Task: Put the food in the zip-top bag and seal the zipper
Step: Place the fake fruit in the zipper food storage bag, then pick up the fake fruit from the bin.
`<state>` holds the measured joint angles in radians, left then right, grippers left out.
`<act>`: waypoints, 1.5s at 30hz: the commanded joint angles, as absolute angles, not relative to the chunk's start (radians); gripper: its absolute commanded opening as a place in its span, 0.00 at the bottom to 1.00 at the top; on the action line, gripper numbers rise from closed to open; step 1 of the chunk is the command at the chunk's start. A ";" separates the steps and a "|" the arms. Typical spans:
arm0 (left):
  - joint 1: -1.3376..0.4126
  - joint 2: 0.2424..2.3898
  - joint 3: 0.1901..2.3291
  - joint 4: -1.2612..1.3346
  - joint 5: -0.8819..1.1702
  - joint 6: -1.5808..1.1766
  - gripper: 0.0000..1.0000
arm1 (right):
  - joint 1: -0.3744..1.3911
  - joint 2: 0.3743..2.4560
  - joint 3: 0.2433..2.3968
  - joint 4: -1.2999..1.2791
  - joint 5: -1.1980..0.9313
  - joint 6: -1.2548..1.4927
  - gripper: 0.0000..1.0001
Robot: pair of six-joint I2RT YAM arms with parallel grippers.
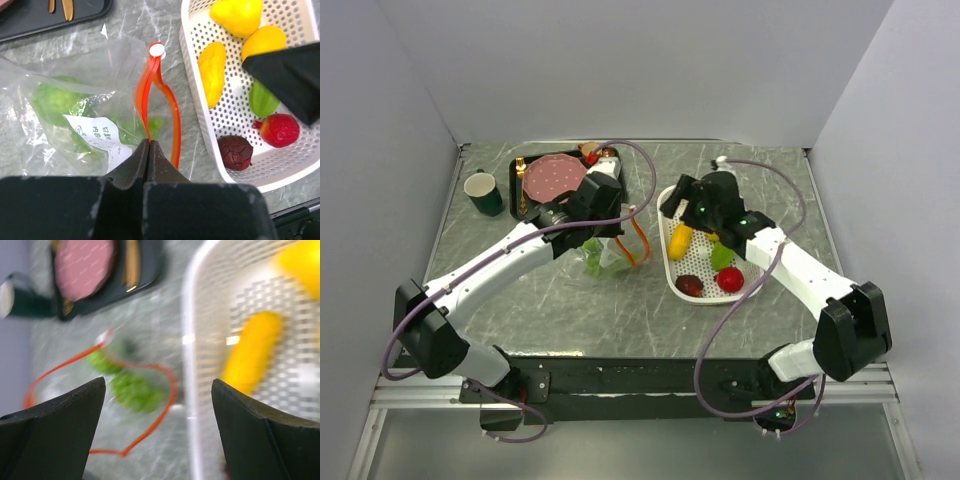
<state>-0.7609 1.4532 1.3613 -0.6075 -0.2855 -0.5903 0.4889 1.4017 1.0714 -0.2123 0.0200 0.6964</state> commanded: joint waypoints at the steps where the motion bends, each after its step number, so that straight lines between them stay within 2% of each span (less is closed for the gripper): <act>1: -0.758 1.411 1.362 -0.546 -0.259 -0.577 0.01 | 0.390 1.419 1.022 -0.308 0.077 0.621 0.91; 15: -0.758 1.414 1.361 -0.540 -0.258 -0.586 0.01 | 0.342 1.667 1.118 -0.333 -0.112 0.542 0.78; 24: -0.758 1.401 1.358 -0.563 -0.287 -0.600 0.01 | 0.342 1.766 1.149 -0.319 -0.124 0.529 0.78; 28: -0.758 1.399 1.351 -0.555 -0.285 -0.607 0.01 | 0.342 1.779 1.155 -0.324 -0.127 0.528 0.68; 31: -0.756 1.411 1.359 -0.557 -0.267 -0.604 0.01 | 0.342 1.786 1.154 -0.325 -0.123 0.522 0.65; 37: -0.758 1.405 1.355 -0.563 -0.271 -0.597 0.01 | 0.344 1.746 1.124 -0.310 -0.114 0.529 0.44; 39: -0.756 1.404 1.353 -0.563 -0.272 -0.600 0.01 | 0.342 1.708 1.083 -0.269 -0.117 0.534 0.40; 45: -0.756 1.420 1.358 -0.566 -0.259 -0.600 0.01 | 0.344 1.493 1.009 -0.210 -0.109 0.569 0.39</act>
<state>-0.7605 1.4376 1.3560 -0.5888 -0.2672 -0.5953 0.3382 1.6531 1.0203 -0.2829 -0.1169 0.5453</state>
